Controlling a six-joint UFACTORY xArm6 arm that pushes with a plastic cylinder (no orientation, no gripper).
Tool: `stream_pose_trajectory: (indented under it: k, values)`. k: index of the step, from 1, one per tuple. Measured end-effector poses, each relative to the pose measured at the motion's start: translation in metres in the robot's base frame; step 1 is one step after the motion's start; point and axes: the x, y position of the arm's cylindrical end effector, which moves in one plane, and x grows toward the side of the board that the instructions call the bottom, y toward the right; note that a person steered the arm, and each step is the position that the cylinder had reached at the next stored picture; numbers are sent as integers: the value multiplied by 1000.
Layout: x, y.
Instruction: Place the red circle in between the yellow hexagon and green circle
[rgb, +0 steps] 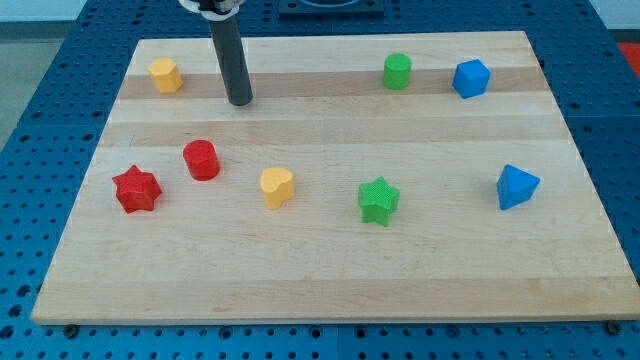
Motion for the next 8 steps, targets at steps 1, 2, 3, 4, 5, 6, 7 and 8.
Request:
stream_pose_trajectory:
  k: [1,2,3,4,5,6,7,8]
  values:
    - [0,0]
    - [1,0]
    - [68,-14]
    - [150,-24]
    - [188,-16]
    - [195,-9]
    - [235,-3]
    - [294,-44]
